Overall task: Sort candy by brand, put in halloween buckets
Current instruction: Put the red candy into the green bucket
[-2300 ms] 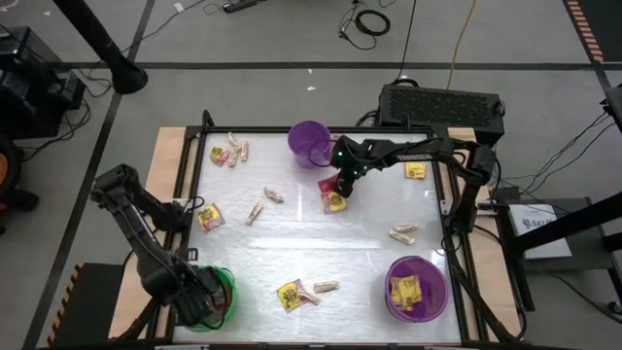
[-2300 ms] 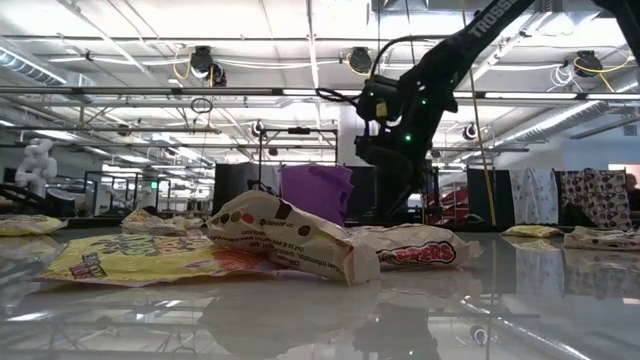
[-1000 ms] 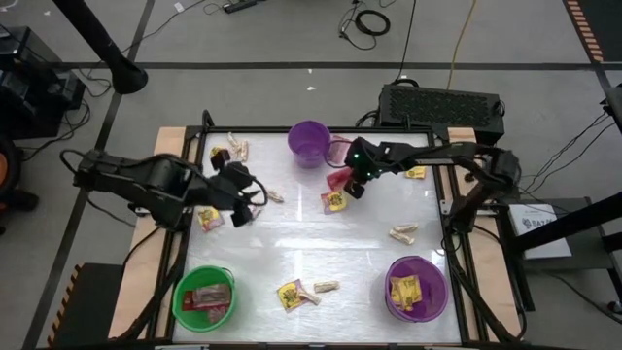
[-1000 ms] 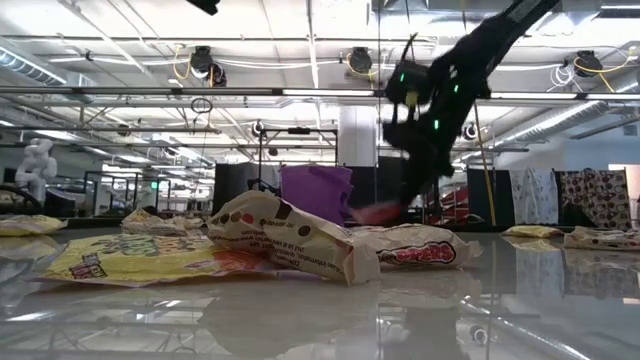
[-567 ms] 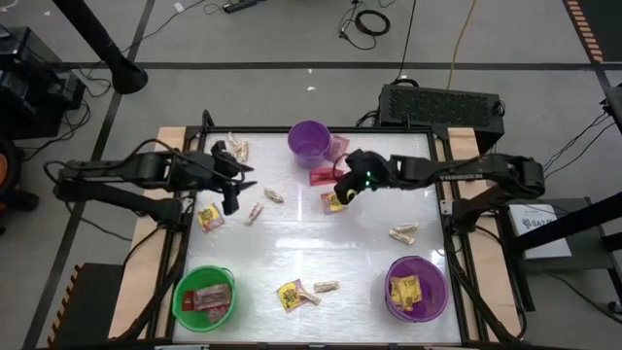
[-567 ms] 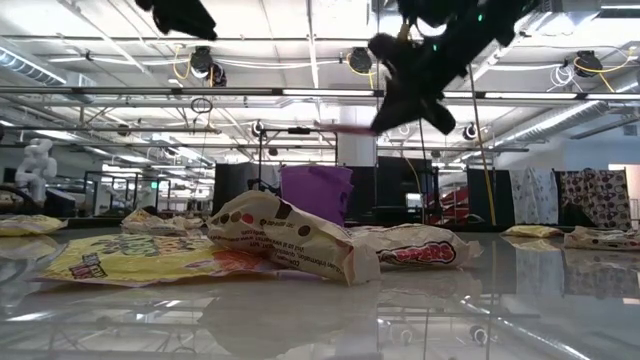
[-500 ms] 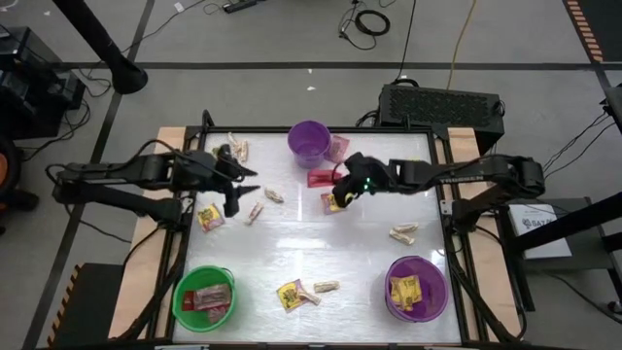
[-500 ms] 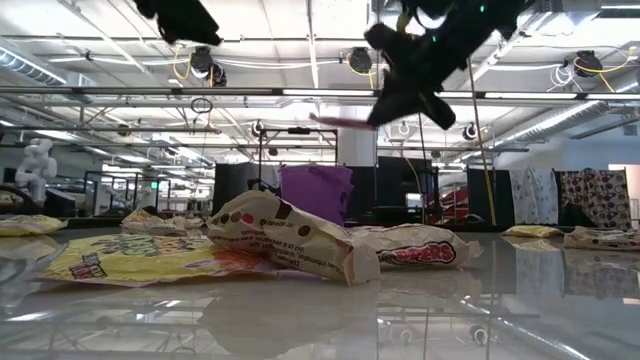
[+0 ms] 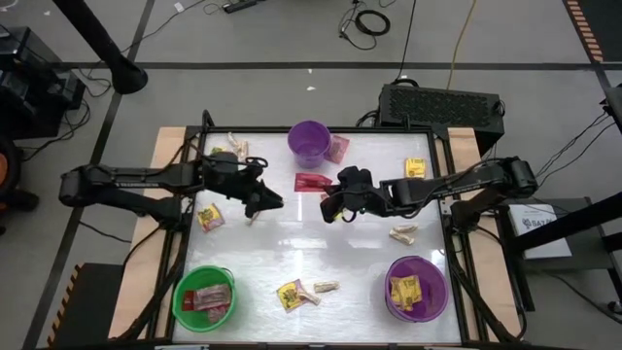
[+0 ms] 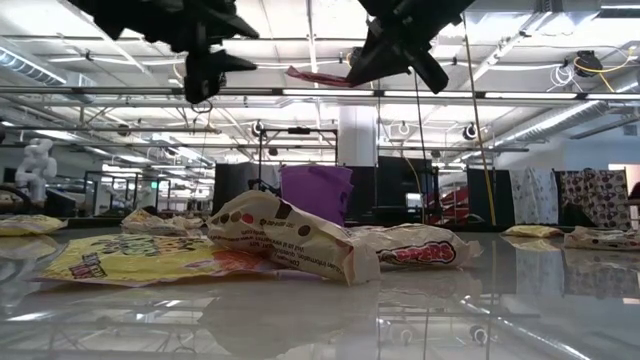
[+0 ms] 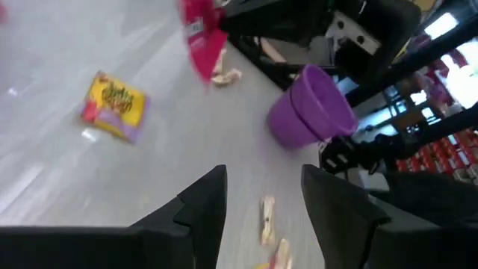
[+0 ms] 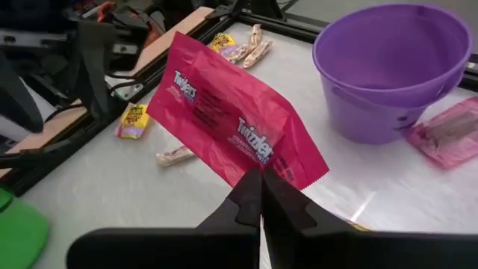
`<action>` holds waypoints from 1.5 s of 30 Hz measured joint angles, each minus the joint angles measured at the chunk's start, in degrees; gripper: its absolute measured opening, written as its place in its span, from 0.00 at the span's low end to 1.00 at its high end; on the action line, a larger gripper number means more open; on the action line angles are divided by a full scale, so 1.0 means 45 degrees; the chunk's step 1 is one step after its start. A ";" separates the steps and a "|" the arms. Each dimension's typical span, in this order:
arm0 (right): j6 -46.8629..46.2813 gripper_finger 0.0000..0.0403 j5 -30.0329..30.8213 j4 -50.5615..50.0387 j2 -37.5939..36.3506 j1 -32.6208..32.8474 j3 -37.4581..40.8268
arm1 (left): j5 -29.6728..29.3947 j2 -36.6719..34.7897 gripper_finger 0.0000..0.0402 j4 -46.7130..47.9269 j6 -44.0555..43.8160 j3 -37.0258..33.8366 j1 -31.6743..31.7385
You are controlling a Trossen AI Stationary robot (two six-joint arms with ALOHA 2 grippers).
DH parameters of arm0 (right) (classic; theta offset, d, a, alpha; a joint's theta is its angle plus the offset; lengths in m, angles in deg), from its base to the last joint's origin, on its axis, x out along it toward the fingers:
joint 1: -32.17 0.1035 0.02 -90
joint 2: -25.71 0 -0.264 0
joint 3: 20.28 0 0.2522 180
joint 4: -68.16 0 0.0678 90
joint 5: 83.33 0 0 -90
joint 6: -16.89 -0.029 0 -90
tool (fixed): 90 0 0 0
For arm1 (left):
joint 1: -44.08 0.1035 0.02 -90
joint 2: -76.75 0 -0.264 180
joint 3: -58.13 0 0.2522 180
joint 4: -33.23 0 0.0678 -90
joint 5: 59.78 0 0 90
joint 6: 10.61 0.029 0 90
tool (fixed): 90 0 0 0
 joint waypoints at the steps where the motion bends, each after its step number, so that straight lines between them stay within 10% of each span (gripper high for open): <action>1: 0.0000 0.00 0.0001 0.0048 0.0008 -0.0005 -0.0018 | 0.0016 0.0112 0.45 -0.0336 -0.0005 -0.0009 0.0049; 38: 0.0497 0.00 -0.0350 0.0047 -0.0045 -0.0019 -0.0018 | 0.0759 0.2888 0.44 -0.4434 -0.0741 0.0402 0.1956; 45: 0.0688 0.00 -0.0358 0.0083 -0.0045 -0.0019 -0.0018 | 0.0826 0.2889 0.32 -0.4434 -0.0734 0.0402 0.1948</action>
